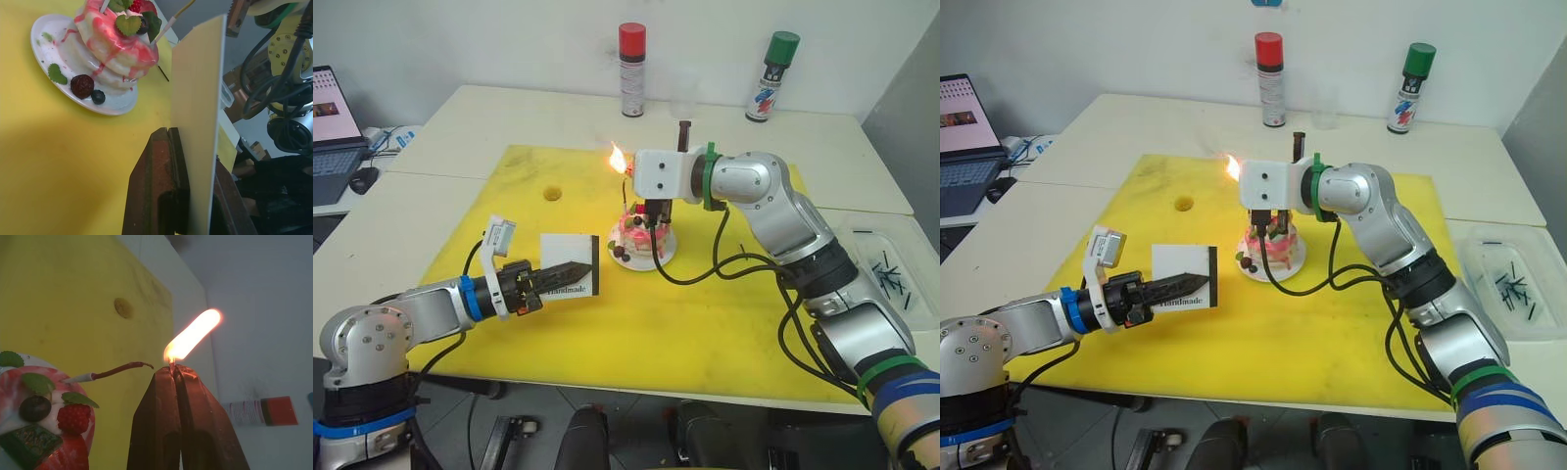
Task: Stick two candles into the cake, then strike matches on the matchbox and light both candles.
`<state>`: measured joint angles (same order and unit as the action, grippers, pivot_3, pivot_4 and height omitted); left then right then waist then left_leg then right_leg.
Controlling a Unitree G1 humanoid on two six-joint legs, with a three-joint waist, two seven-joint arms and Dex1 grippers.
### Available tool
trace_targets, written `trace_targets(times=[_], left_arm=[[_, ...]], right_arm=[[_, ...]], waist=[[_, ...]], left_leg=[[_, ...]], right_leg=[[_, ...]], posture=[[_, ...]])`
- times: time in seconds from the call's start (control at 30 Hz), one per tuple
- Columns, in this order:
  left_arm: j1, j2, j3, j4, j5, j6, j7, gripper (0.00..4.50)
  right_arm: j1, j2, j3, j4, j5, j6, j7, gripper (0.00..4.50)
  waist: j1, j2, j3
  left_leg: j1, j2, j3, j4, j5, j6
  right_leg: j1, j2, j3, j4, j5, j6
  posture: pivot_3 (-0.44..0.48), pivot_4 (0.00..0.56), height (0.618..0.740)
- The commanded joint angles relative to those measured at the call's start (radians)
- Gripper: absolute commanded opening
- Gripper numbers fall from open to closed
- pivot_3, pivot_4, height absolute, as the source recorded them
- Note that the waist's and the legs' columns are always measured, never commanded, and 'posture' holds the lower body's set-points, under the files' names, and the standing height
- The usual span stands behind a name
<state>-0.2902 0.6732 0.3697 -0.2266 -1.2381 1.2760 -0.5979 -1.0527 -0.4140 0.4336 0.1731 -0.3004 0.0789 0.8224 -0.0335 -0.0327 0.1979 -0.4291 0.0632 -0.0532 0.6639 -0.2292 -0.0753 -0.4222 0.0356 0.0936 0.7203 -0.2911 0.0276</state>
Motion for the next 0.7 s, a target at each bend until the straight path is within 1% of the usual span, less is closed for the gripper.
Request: trace_targets(times=[0.03, 0.2, 0.4, 0.7], left_arm=[[-0.017, -0.007, -0.005, -0.033, -0.028, -0.017, 0.011, 0.0], [-0.018, -0.01, -0.01, -0.038, -0.041, -0.023, 0.026, 0.0], [-0.019, -0.013, -0.015, -0.04, -0.048, -0.027, 0.035, 0.0], [-0.033, -0.009, -0.027, -0.027, -0.053, -0.035, 0.041, 0.0]], right_arm=[[-0.031, -0.007, -0.014, -0.014, -0.011, -0.023, 0.012, 0.01], [-0.036, -0.001, -0.027, -0.023, -0.005, -0.021, 0.016, 0.01], [-0.029, -0.02, -0.019, -0.031, -0.008, -0.014, 0.057, 0.01], [-0.021, -0.006, -0.018, -0.041, -0.008, -0.009, 0.063, 0.01]], waist=[[0.0, 0.0, 0.0], [0.0, 0.0, 0.0], [0.0, 0.0, 0.0], [0.0, 0.0, 0.0]], left_leg=[[0.0, 0.0, 0.0, 0.0, 0.0, 0.0], [0.0, 0.0, 0.0, 0.0, 0.0, 0.0], [0.0, 0.0, 0.0, 0.0, 0.0, 0.0], [0.0, 0.0, 0.0, 0.0, 0.0, 0.0]], right_leg=[[0.0, 0.0, 0.0, 0.0, 0.0, 0.0], [0.0, 0.0, 0.0, 0.0, 0.0, 0.0], [0.0, 0.0, 0.0, 0.0, 0.0, 0.0], [0.0, 0.0, 0.0, 0.0, 0.0, 0.0]], posture=[[0.0, 0.15, 0.689], [0.0, 0.15, 0.689], [0.0, 0.15, 0.689], [0.0, 0.15, 0.689]])
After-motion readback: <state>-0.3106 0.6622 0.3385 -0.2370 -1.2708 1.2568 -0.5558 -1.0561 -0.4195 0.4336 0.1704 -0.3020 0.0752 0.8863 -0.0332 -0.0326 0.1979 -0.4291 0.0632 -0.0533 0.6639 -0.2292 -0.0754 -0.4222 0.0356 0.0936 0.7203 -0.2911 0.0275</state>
